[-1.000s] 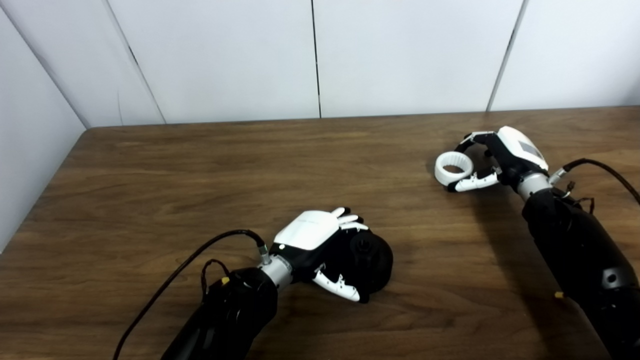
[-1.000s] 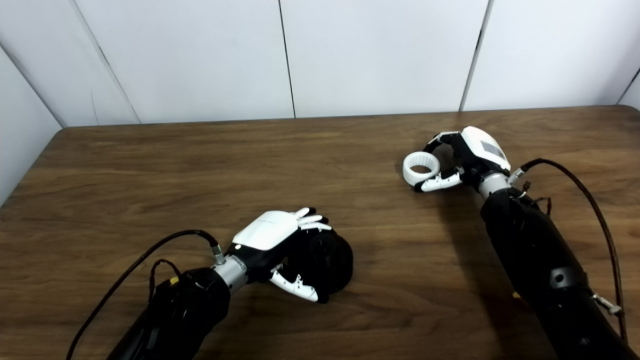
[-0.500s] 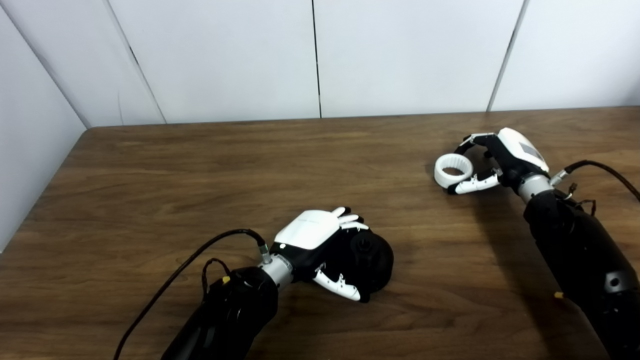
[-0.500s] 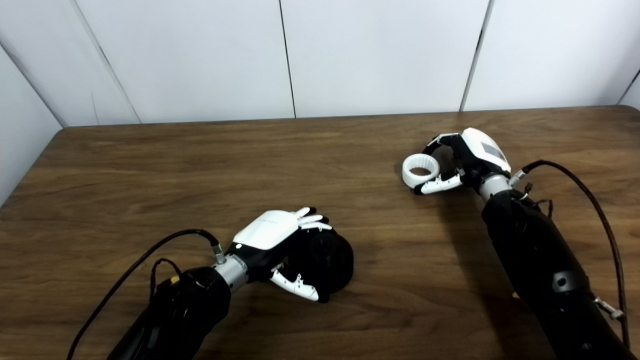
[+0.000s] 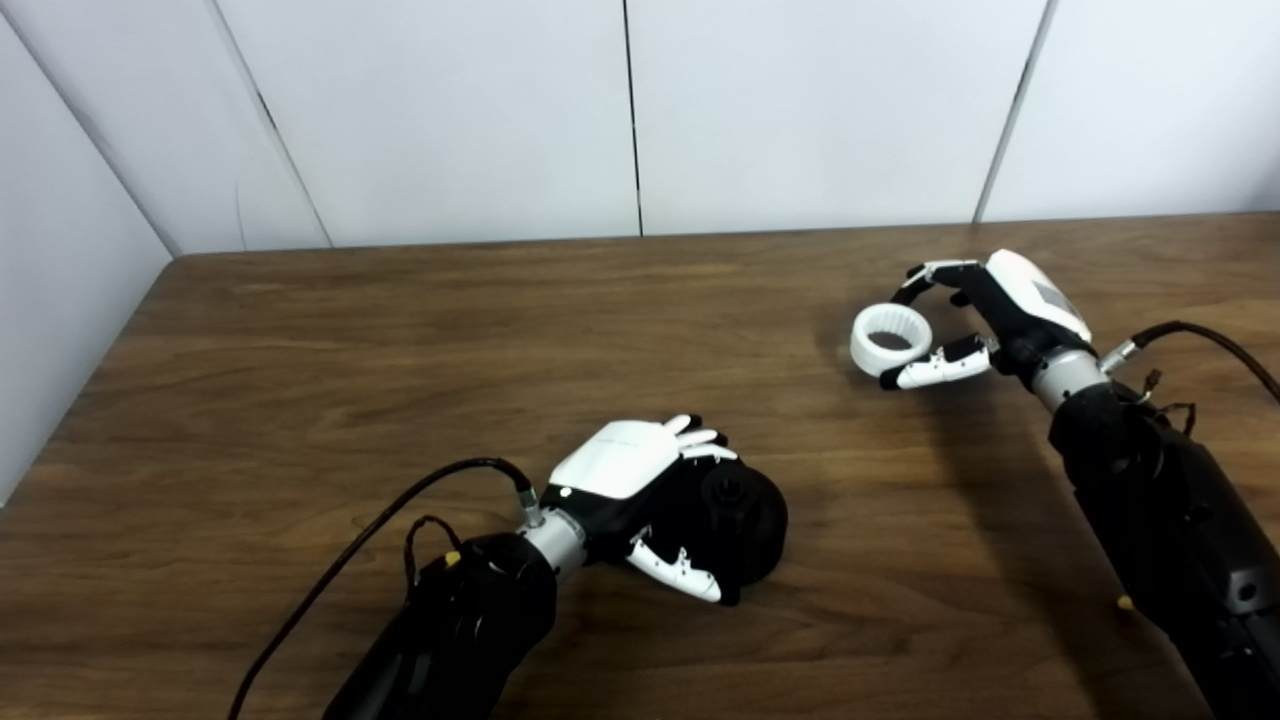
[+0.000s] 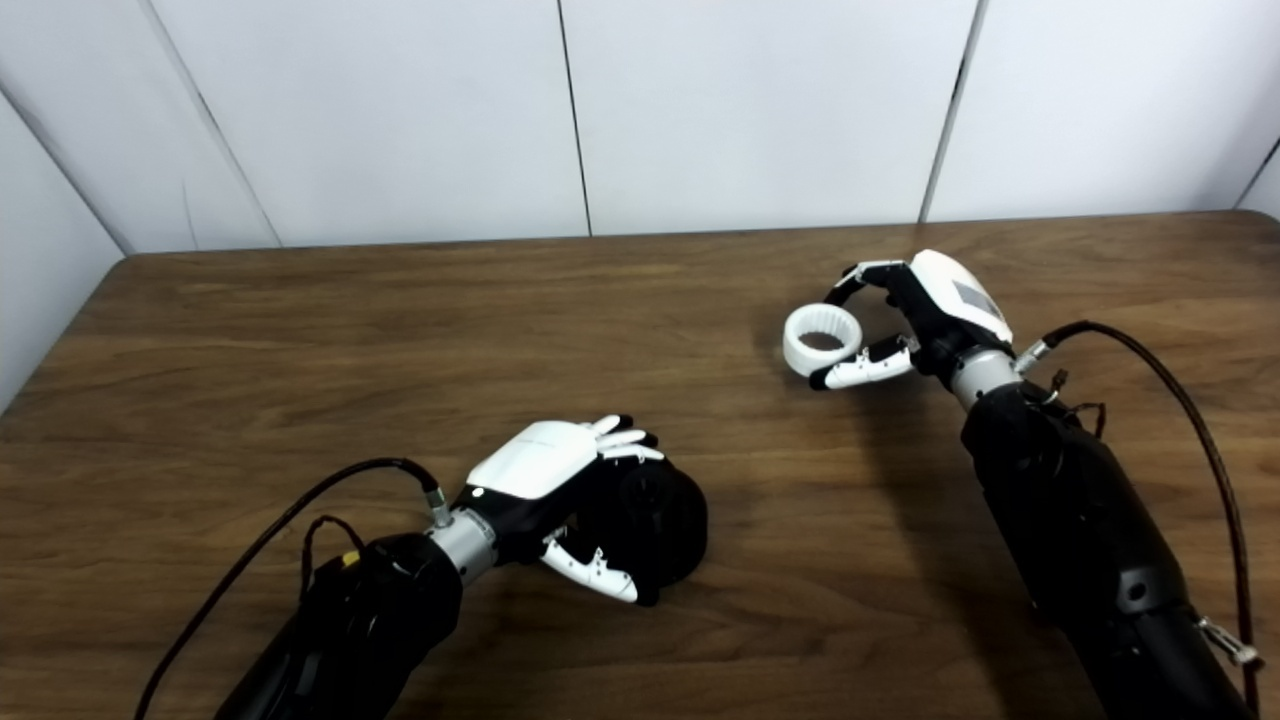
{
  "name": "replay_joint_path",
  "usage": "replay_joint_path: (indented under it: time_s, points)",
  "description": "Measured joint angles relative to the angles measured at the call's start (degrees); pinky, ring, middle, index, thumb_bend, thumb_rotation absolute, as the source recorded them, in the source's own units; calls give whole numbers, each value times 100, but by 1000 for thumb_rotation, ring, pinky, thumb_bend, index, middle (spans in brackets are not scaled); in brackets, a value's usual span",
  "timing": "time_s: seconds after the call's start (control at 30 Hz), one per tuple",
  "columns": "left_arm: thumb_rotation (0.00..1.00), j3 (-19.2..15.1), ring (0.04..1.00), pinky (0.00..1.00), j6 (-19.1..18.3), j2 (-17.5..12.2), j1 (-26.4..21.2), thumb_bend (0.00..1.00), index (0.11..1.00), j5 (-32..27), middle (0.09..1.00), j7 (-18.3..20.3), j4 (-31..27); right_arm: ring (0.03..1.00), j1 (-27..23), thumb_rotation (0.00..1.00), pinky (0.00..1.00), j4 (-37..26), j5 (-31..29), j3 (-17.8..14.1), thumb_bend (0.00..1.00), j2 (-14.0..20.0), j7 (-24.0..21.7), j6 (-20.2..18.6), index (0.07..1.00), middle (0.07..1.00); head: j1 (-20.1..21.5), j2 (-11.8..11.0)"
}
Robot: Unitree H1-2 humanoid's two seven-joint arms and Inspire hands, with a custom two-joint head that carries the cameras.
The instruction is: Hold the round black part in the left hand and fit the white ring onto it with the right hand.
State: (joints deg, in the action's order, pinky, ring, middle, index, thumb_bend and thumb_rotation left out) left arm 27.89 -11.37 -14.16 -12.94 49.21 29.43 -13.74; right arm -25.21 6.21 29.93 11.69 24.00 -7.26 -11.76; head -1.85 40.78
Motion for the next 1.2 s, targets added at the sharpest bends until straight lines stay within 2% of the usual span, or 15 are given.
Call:
replay_joint_path:
  time_s: [0.23,0.53,1.2]
  points:
    - [448,-8,1000,949,-3,5,-6,971,832,-16,951,-2,20,859,257,190,767,-617,22,2,860,-153,-208,-182,599,818,-18,0]
    - [447,-4,1000,947,-2,25,-22,970,827,4,947,-9,37,865,317,197,778,-1432,42,-12,857,-235,-474,-516,602,819,-26,9]
    - [461,-17,1000,931,-2,55,-42,973,834,17,946,-29,75,864,683,202,746,-2788,239,213,873,-444,-1107,-684,590,821,-26,26]
